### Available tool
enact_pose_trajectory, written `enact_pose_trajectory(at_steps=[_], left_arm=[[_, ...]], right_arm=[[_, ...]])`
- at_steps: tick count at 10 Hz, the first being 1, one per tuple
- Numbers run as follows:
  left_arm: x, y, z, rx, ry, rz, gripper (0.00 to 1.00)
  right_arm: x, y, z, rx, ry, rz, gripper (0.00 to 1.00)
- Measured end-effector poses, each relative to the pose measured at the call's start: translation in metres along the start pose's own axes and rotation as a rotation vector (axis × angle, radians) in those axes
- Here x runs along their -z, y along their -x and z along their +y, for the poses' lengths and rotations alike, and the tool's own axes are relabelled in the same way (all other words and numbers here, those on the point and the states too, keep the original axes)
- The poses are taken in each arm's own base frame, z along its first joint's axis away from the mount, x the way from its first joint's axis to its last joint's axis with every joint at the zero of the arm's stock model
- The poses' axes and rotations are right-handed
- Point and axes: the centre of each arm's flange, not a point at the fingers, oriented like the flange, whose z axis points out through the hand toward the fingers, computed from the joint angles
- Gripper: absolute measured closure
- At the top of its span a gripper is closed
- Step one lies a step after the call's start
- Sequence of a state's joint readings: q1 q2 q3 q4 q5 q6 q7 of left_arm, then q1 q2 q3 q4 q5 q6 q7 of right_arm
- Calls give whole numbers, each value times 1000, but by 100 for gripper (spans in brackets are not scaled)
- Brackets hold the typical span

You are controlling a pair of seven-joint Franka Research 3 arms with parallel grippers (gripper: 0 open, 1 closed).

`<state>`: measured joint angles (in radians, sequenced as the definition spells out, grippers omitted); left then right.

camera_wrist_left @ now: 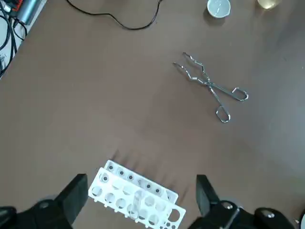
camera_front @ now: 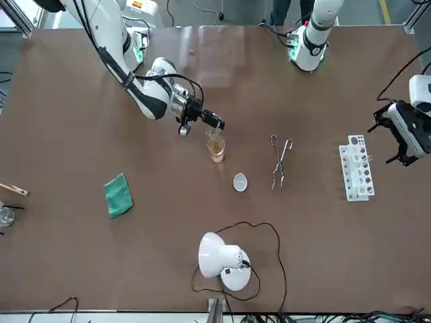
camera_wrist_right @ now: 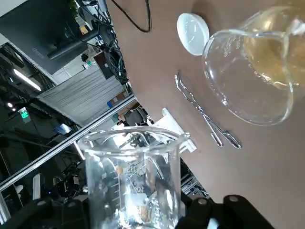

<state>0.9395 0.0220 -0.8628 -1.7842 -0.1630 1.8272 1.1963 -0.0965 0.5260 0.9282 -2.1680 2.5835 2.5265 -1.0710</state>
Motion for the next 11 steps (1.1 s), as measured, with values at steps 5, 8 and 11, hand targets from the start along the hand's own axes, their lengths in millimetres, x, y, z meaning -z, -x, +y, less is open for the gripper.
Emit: enact_pose_trajectory(at_steps=[5, 8, 11], left_arm=[[0, -25, 14, 242, -24, -33, 0], [10, -38, 29, 601, -68, -49, 0], [20, -43, 40, 824, -100, -64, 0]], right_arm=[[-1, -6, -12, 155, -7, -16, 61], [2, -12, -16, 359, 8, 3, 61], [5, -13, -13, 439, 34, 12, 61]])
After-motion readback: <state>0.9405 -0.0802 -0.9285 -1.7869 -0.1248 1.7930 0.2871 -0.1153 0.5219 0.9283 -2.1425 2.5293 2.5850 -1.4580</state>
